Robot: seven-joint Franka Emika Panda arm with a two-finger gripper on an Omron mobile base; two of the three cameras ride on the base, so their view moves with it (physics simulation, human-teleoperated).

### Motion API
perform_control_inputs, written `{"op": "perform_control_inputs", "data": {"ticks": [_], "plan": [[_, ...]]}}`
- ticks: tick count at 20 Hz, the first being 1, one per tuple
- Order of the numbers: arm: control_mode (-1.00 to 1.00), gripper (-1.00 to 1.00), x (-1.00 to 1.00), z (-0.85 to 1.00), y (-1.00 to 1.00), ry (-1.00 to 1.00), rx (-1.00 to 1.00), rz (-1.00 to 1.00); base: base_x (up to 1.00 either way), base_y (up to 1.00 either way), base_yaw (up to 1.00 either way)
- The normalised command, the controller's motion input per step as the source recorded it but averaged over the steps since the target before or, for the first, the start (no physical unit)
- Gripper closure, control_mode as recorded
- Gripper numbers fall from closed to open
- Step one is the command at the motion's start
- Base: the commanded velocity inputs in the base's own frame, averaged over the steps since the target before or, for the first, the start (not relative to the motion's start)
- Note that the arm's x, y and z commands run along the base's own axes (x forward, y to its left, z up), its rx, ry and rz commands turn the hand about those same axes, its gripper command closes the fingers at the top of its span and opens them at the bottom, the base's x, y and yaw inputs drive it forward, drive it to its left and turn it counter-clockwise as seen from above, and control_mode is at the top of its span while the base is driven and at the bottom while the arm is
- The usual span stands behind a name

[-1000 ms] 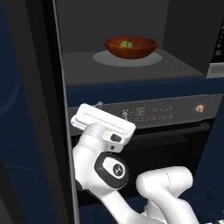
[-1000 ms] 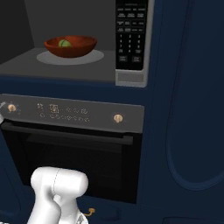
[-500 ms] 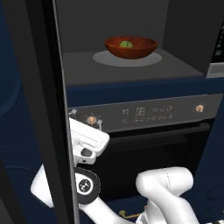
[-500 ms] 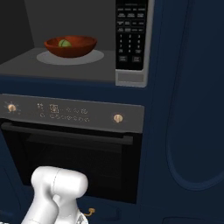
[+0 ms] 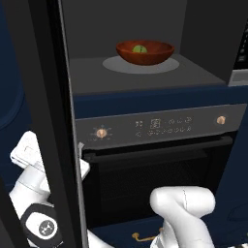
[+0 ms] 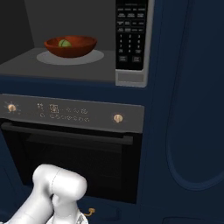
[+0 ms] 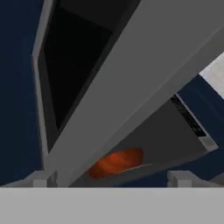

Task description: Pick the lime from the sink and place it in the bowl. Then pick the bowl and place it in the microwave. Then close the microwave door and press the start button.

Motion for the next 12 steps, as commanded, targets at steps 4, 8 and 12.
{"op": "perform_control_inputs", "data": {"ticks": [4, 8, 12], "plan": [[-1.0, -1.0, -0.72, 0.55, 0.0, -0.31, 0.06, -0.16, 0.0, 0.0, 0.0], [-1.0, -1.0, -0.49, 0.48, -0.14, -0.25, 0.11, -0.17, 0.0, 0.0, 0.0], [-1.0, -1.0, -0.44, 0.42, -0.31, -0.21, 0.16, -0.15, 0.0, 0.0, 0.0]]}}
